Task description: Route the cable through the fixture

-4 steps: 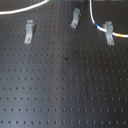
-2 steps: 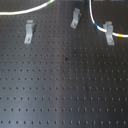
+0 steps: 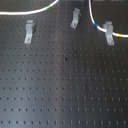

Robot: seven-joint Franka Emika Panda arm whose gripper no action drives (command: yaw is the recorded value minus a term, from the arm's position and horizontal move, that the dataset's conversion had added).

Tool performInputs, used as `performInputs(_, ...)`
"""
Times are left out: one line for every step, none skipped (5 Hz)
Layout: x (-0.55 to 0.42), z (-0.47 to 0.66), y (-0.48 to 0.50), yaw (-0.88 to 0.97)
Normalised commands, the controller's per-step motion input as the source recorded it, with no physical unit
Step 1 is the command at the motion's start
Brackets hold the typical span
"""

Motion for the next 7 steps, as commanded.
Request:
performInputs(-0.183, 0.28, 0.145, 0.54)
performInputs(-0.448, 0.26, 0.331, 0.17)
performInputs(-0.333, 0.32, 0.295, -0.33)
performInputs(-0.096, 0.34, 0.206, -0.59)
performInputs(0.366, 0.24, 0.275, 0.13)
performInputs(0.315, 0.18, 0.201, 0.34)
performInputs(0.133, 0.17, 0.084, 0.54)
